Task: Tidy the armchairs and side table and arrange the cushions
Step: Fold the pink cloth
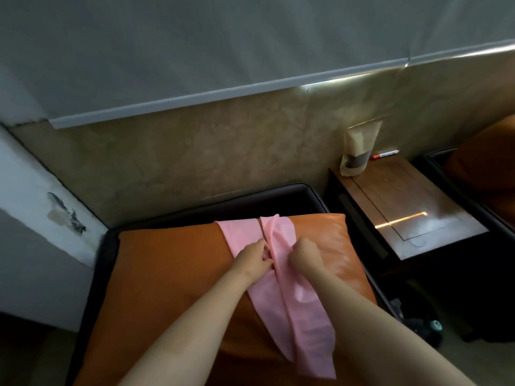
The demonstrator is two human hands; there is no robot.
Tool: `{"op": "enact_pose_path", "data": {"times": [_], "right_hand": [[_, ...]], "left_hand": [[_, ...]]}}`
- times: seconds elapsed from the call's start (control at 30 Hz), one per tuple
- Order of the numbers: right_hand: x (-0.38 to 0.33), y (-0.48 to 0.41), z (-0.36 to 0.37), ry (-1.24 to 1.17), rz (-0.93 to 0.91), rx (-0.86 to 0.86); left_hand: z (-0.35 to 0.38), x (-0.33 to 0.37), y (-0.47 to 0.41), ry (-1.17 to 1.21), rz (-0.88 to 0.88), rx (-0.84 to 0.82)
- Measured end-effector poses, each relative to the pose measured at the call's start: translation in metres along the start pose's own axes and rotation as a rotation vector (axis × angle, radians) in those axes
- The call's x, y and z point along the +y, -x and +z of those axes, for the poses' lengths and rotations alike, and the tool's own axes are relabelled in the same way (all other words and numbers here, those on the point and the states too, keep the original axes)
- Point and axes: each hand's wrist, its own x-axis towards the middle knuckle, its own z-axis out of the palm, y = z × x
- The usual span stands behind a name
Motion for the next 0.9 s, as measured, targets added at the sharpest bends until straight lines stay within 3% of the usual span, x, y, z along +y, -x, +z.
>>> {"op": "enact_pose_path", "data": {"times": [0.27,0.53,0.7,0.9], "right_hand": [[0.003,0.057,0.007,-0.204,-0.216,0.094],[0.008,0.137,0.030,-0.329,-0.301,0.180],[0.009,0.199,0.053,-0.348,-0.349,0.098],[0.038,0.271,0.075,-0.325,-0.343,-0.005]], "left_hand": [[0.005,0.010,0.025,0.150,0.015,0.049],[-0.002,0.002,0.092,0.232,0.079,0.013],[-0.002,-0.015,0.145,0.148,0.060,0.096],[0.020,-0.021,0.211,0.208,0.052,0.105]]}}
